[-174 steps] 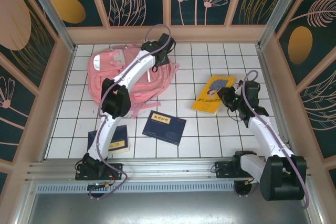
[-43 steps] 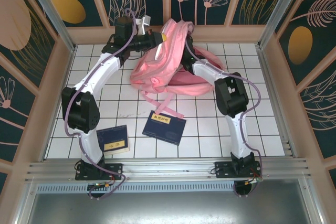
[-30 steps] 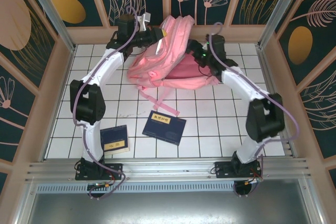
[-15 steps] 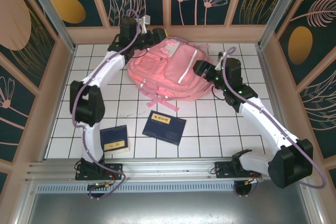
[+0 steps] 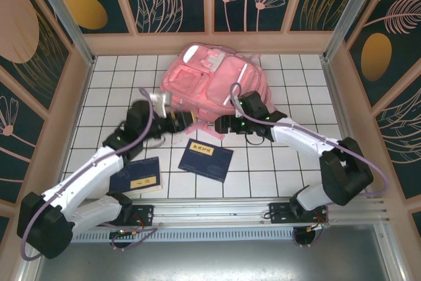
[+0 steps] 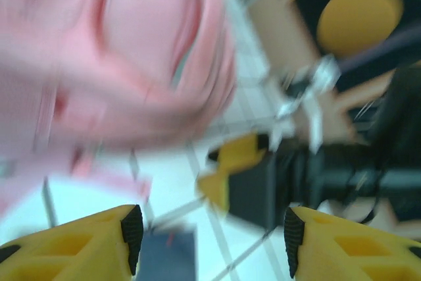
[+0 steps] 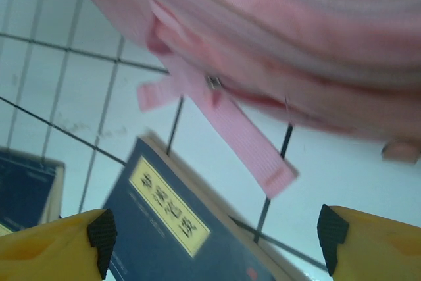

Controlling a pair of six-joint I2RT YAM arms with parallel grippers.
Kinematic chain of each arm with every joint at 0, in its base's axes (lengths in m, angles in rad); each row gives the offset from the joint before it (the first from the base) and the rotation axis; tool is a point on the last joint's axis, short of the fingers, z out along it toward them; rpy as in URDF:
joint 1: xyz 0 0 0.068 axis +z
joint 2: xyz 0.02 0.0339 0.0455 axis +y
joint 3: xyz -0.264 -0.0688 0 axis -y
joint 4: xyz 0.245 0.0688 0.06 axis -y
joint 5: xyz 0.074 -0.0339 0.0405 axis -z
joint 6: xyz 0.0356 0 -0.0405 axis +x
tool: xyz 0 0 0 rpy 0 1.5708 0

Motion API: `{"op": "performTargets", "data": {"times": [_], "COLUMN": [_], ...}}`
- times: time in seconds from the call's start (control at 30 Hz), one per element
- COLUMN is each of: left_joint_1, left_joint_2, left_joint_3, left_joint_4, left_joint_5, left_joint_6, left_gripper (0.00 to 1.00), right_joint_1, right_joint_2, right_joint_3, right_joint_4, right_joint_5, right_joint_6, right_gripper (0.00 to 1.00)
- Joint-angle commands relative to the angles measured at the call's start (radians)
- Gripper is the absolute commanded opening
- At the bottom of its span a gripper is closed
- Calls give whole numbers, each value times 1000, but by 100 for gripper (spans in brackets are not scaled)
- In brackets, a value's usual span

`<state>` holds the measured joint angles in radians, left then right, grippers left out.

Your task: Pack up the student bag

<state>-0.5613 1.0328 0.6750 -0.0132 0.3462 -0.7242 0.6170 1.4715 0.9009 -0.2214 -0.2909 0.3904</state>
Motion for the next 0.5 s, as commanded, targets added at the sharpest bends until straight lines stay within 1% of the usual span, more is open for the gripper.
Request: {"op": "performTargets", "data": {"times": [0.0,0.07,0.17,0.23,0.33,0.4,0.47], "left_joint_1": [-86,-126,-174,-199,-208,-209,-209], "left_joint_2": [-88,-131,-161,-169,-169,-165,-130], "left_joint_3": [-125,-202,-296,-353,-415,-428,-430], "left_joint_4": [-43,-36,-18,24,61,58,59], "left_joint_5": [-83,-90,-92,-76,-72,-86,-89], "left_joint_6": [-34,-66,-100,-132,-171,-175,-185], "left_gripper": [59,58,59,60,60,61,63], "right_joint_1": [5,8,13,16,22,28,28], "right_joint_2": [46,77,119,143,181,192,193], "right_joint_3": [-23,-46,-58,-71,-74,-84,-108], "right_joint_4": [5,50,77,101,115,128,161], "right_joint_5": [-78,-142,-170,-189,-215,-227,-259], "right_joint_6": [-22,-5,11,20,28,36,60], "right_gripper": [83,83,83,83,83,83,83]}}
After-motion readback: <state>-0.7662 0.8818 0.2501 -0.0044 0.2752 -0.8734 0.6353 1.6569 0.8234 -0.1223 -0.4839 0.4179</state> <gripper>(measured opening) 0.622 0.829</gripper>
